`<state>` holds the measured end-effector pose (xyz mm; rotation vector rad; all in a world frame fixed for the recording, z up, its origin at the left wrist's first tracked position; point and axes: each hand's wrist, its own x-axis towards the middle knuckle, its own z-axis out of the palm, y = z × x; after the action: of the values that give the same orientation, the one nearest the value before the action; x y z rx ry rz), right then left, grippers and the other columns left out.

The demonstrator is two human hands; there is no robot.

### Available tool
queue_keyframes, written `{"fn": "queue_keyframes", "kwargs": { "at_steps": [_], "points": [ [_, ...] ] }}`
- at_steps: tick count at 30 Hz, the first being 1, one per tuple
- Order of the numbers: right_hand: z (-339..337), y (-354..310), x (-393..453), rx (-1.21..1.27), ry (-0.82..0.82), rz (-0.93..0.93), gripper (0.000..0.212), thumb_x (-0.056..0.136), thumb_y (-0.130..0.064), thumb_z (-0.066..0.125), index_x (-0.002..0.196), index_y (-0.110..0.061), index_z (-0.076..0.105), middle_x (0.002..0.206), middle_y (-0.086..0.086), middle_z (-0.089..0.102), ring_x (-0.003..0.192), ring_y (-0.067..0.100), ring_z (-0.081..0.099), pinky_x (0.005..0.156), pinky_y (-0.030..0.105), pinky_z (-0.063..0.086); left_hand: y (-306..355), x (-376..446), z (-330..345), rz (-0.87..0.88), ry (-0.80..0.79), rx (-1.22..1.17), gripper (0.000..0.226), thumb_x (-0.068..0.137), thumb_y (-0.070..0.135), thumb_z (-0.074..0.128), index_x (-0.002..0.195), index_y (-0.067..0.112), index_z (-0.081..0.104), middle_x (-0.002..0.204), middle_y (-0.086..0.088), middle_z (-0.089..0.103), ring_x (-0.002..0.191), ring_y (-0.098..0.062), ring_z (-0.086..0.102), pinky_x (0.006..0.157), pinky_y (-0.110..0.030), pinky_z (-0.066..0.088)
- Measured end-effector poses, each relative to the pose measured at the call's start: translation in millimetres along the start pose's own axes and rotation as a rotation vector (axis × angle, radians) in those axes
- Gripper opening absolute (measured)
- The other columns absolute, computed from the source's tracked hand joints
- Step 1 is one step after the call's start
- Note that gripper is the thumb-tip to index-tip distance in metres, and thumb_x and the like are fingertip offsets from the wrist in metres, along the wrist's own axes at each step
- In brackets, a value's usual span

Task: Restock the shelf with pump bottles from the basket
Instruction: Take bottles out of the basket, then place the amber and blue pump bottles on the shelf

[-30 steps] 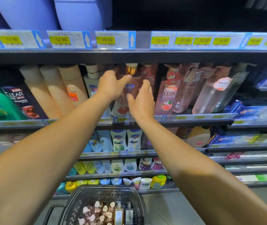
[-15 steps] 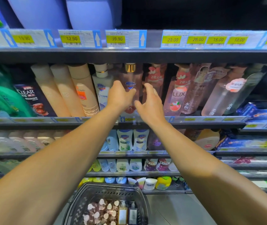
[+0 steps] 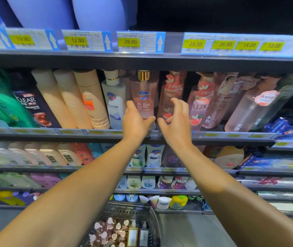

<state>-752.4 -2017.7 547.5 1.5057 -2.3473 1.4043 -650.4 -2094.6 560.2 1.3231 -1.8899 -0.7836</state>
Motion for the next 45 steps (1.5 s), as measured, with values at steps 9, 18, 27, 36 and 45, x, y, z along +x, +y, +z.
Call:
{"fn": "queue_keyframes", "kwargs": {
  "at_steps": [9,18,27,36,45],
  "points": [
    [-6.0,-9.5,24.7,-0.013,0.101,-0.027,0.049,0.081,-0.017,0.066,0.121,-0.009,0.04,0.12,0.005,0.036,0.074,0.016,0.061,0.066,0.046,0.053,-1.4,9.2,5.3,-0.022,0.026,0.065,0.052,0.081,0.03,0.078,0.108,0.006,0.039,0.112,-0.016,0.06,0.102,-0.036,0.057,0.076,-0.039,0.044],
    [19.0,8.1,2.6,0.017,-0.121,0.045,0.053,0.086,-0.01,0.058,0.137,-0.014,0.044,0.13,0.004,0.05,0.076,0.013,0.061,0.082,0.036,0.052,-2.7,13.3,0.4,0.011,-0.042,0.123,0.052,0.081,0.033,0.077,0.11,0.003,0.048,0.117,-0.016,0.058,0.109,-0.034,0.055,0.084,-0.04,0.044],
    [31.7,9.4,-2.2,0.029,-0.196,0.076,0.05,0.08,-0.01,0.056,0.127,-0.028,0.058,0.11,-0.004,0.067,0.098,0.017,0.063,0.086,0.036,0.053,-11.3,18.5,-14.7,0.054,-0.105,0.095,0.034,0.088,0.031,0.071,0.106,0.008,0.054,0.105,-0.01,0.065,0.097,-0.029,0.06,0.072,-0.031,0.042],
    [31.3,4.4,-5.2,-0.015,-0.241,0.092,0.048,0.079,-0.025,0.056,0.127,-0.027,0.055,0.111,-0.005,0.065,0.098,0.018,0.062,0.085,0.039,0.054,-13.8,16.0,-16.8,0.07,-0.138,0.083,0.032,0.092,0.03,0.064,0.112,0.007,0.055,0.109,-0.011,0.065,0.1,-0.029,0.06,0.074,-0.029,0.04],
    [11.6,-10.4,-57.0,-0.136,-0.21,0.023,0.054,0.085,-0.017,0.06,0.137,-0.014,0.045,0.139,0.002,0.045,0.126,0.022,0.043,0.099,0.037,0.042,-39.1,-30.5,-45.3,0.281,-0.218,0.104,0.058,0.09,0.03,0.064,0.143,0.017,0.045,0.134,-0.003,0.06,0.122,-0.024,0.053,0.099,-0.031,0.04]
  ]
}}
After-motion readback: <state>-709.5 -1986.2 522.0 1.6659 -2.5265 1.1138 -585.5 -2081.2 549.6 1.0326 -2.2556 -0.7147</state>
